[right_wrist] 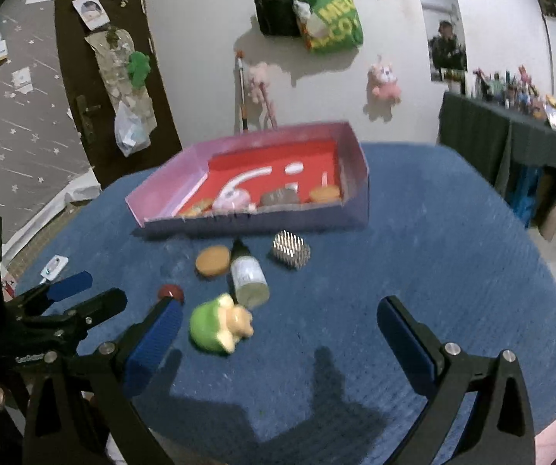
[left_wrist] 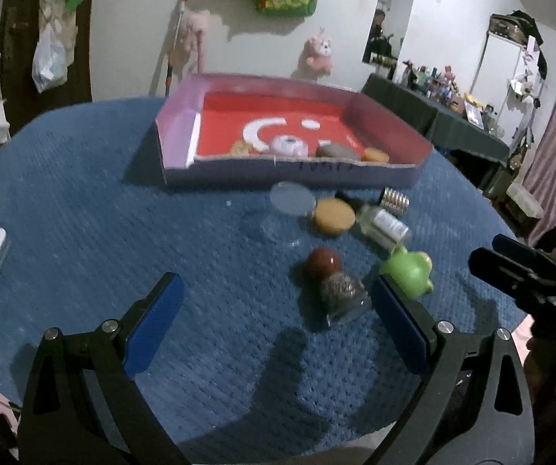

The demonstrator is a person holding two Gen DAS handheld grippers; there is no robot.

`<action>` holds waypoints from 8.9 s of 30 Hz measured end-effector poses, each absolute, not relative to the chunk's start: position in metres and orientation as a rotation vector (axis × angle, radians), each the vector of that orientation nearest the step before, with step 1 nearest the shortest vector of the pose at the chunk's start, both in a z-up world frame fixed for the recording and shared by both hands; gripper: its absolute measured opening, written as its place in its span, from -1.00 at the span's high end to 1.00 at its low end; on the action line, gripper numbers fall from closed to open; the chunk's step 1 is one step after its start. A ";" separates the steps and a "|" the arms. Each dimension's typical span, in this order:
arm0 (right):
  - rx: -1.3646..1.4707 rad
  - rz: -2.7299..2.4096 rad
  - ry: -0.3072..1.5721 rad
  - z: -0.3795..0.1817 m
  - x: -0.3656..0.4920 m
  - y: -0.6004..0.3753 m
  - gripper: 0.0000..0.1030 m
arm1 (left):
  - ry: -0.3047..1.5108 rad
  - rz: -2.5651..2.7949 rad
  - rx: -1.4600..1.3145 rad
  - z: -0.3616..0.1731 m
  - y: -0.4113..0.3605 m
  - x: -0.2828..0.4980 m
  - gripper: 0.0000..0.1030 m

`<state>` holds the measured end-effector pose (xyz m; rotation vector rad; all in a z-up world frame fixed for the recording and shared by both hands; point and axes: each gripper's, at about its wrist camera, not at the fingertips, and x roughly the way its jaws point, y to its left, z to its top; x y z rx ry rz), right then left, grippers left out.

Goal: Organize rigid objects
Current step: 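Withdraw both tools from the box back over the remaining items, then grasp the brown-ball glass jar with the left tool while the right tool grasps the green toy figure, then carry the jar and green toy figure over the pink box with both tools, then lower the jar and toy figure into the box and open both tools, then withdraw both tools from the box toward the remaining items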

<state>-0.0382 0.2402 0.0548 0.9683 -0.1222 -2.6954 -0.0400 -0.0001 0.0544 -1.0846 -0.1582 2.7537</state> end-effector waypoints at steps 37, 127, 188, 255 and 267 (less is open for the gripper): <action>1.038 -2.568 -0.151 0.030 -0.054 0.227 -1.00 | -0.086 2.781 -1.136 0.041 -0.016 -0.053 -1.00; 0.852 -2.560 -0.029 0.064 -0.074 0.202 -0.03 | -0.031 2.682 -1.032 0.086 -0.002 -0.080 0.43; 1.514 -2.450 0.301 0.039 -0.333 0.187 -0.03 | 0.194 2.320 -1.423 0.055 0.055 -0.320 0.43; 0.965 -2.636 -0.068 0.162 -0.165 0.235 -1.00 | 0.011 2.775 -0.801 0.152 0.002 -0.134 -0.69; 0.750 -2.739 0.013 0.156 -0.073 0.225 -1.00 | -0.052 2.826 -0.743 0.140 -0.001 -0.071 -0.76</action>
